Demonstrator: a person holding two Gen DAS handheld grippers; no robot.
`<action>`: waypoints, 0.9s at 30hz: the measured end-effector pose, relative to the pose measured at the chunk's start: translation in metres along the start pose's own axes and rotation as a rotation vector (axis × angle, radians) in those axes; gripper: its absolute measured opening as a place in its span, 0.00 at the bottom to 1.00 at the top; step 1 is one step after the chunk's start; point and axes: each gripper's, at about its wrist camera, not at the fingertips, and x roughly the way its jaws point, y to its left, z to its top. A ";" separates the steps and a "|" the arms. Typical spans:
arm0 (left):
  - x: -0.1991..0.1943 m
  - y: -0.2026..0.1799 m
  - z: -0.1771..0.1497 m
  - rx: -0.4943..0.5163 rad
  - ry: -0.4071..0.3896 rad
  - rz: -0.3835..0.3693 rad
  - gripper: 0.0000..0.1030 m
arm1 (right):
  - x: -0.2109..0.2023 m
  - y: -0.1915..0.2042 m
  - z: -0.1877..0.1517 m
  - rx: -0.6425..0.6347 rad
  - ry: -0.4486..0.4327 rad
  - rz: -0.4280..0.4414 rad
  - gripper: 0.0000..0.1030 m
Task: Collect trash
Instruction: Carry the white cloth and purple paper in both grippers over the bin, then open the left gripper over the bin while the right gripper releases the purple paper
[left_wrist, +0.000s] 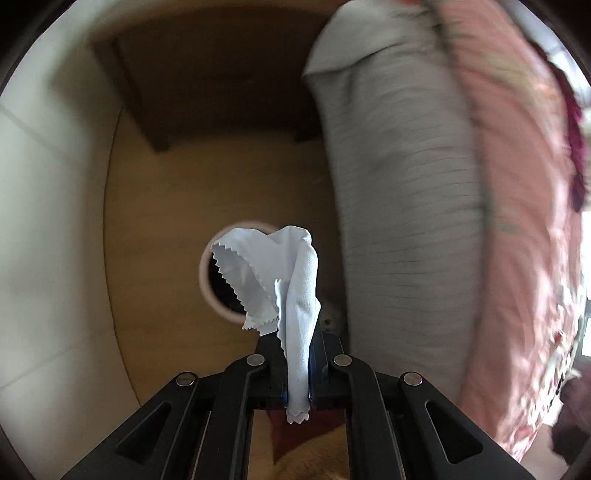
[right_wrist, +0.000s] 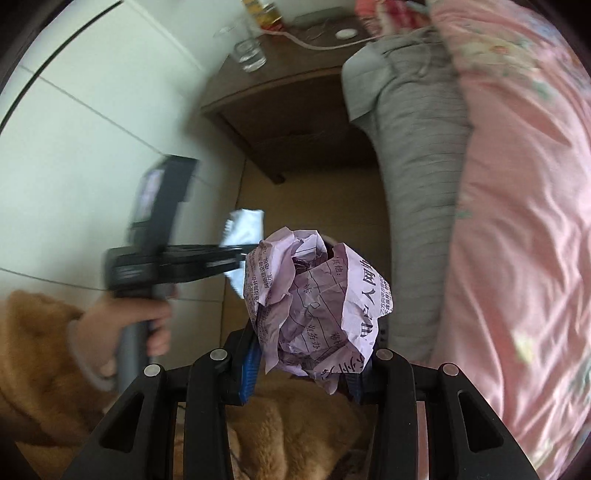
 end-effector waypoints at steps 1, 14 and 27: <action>0.017 0.006 0.002 -0.023 0.026 0.000 0.07 | 0.005 0.000 0.002 -0.004 0.011 0.003 0.36; 0.118 0.011 0.029 -0.058 0.142 -0.004 0.63 | 0.036 -0.044 0.008 0.088 0.073 -0.008 0.36; 0.087 0.058 0.001 -0.111 0.079 0.144 0.98 | 0.090 -0.022 0.024 0.029 0.137 0.101 0.36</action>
